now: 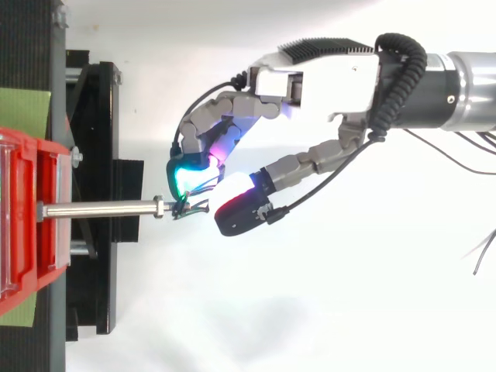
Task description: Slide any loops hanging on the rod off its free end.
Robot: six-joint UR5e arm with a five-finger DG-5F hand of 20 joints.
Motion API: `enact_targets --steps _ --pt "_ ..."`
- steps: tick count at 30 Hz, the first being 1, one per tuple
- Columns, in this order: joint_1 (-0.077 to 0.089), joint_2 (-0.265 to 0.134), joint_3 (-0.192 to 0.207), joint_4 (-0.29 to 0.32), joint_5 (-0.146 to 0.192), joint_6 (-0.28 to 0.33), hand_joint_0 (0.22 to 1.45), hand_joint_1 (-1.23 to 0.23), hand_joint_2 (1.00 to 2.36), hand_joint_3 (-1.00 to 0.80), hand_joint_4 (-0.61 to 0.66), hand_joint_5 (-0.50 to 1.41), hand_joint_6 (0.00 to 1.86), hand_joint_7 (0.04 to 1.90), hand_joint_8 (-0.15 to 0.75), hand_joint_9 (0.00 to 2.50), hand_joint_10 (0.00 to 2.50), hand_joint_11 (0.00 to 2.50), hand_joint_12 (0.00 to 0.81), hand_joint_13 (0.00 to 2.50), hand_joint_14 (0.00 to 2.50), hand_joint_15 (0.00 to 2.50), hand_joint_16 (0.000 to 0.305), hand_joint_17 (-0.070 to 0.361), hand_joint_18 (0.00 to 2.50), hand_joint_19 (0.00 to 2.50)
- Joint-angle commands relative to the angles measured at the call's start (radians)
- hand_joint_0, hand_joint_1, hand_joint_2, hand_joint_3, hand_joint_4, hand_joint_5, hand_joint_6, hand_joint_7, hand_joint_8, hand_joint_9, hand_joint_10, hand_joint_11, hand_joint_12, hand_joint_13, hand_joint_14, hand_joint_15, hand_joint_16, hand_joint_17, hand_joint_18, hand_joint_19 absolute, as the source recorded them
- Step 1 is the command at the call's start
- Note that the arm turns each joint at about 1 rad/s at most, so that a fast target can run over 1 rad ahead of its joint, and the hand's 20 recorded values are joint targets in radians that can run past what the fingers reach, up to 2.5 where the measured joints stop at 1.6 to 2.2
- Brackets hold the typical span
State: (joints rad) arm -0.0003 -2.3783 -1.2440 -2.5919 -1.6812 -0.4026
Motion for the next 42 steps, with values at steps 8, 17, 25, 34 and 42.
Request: enact_targets --steps 8,17,25,34,42 --pt "-0.007 0.048 -0.002 -0.137 0.001 -0.002 0.6 -0.69 1.02 -0.08 0.08 -0.19 0.9 1.22 0.347 0.84 0.01 0.55 0.386 0.73 0.01 0.19 0.065 0.147 0.76 0.29" --pt "-0.01 0.073 0.0 -0.257 0.005 0.002 0.6 -0.63 1.02 -0.26 0.17 -0.18 0.88 1.31 0.334 0.84 0.01 0.55 0.369 0.71 0.01 0.2 0.061 0.137 0.72 0.32" --pt "-0.01 0.091 0.0 -0.313 0.006 0.027 0.61 -0.7 1.02 -0.14 0.09 -0.17 0.89 1.33 0.339 0.85 0.01 0.56 0.373 0.71 0.01 0.2 0.062 0.139 0.73 0.31" --pt "-0.009 0.102 0.0 -0.341 0.024 0.05 0.63 -0.7 1.01 -0.34 0.18 -0.19 0.89 1.25 0.326 0.82 0.02 0.56 0.368 0.72 0.01 0.19 0.061 0.137 0.75 0.31" --pt "-0.01 0.102 0.0 -0.361 0.021 0.067 0.62 -0.52 1.01 -0.41 0.22 -0.19 0.89 1.33 0.336 0.84 0.02 0.54 0.371 0.7 0.01 0.2 0.061 0.136 0.72 0.33"
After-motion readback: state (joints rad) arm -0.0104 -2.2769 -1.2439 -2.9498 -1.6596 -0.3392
